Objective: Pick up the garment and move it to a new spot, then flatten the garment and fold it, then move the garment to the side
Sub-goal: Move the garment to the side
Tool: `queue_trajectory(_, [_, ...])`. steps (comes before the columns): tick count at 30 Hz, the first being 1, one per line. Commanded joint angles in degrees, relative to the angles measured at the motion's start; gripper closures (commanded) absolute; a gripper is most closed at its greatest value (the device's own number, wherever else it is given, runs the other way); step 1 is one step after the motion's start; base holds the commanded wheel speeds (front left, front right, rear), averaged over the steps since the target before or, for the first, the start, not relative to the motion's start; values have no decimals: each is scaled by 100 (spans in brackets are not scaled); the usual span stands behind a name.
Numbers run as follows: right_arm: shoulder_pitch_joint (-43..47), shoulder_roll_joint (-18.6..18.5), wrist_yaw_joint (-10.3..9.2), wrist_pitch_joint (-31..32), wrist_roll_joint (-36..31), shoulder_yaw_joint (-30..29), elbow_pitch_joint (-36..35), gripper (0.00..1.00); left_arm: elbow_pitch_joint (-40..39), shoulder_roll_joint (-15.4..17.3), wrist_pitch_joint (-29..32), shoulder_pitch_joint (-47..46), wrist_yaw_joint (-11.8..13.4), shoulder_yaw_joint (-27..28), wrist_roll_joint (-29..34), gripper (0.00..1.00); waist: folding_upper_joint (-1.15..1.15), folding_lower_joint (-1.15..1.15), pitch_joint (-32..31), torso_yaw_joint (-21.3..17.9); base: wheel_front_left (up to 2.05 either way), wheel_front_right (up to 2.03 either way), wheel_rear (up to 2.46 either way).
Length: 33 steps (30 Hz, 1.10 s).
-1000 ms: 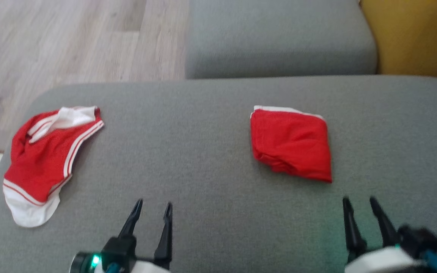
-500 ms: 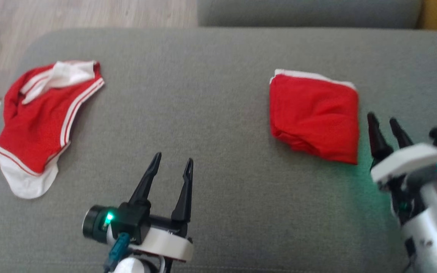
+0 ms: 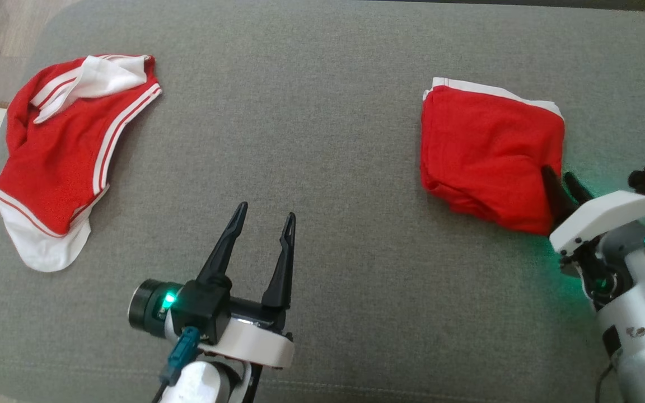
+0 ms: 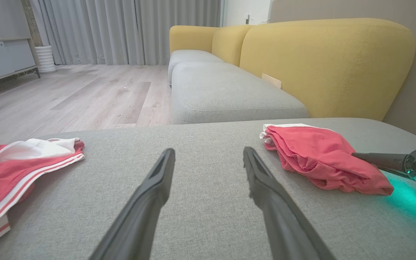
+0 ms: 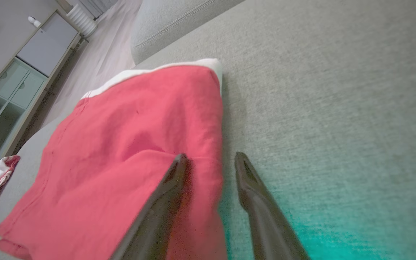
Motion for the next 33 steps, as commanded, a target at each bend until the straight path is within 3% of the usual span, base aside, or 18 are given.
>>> queue_trajectory(1, [-156, -63, -5, 24, 98, 200, -82, 68, -215, 4, -34, -221, 33, 123, -45, 0, 0, 0, -8, 1, 0, 0, 0])
queue_trajectory(2, [-168, -76, -5, 29, 138, 251, -61, 100, -213, 4, -34, -233, 32, 118, -47, 0, 0, 0, -7, 2, 0, 0, 0])
queue_trajectory(7, [-236, -241, -5, -10, 216, 509, -6, 100, -247, 4, -34, -276, 71, 108, -55, 0, 0, 0, 49, -38, 0, 0, 0])
queue_trajectory(12, [-282, -642, -5, -64, 85, 830, -150, 100, -327, 4, -34, -270, 89, 142, -72, 0, 0, 0, 191, -182, 0, 0, 0])
queue_trajectory(24, [-575, -2458, -5, -3, -404, 1389, -880, 100, -670, 4, -34, -704, -64, 202, 72, 0, 0, 0, 1014, -1065, 0, 0, 0])
queue_trajectory(33, [-1051, -3280, -5, -137, -849, 980, -932, 100, -1108, 4, -34, -1334, -228, -45, 226, 0, 0, 0, 1708, -1396, 0, 0, 0])
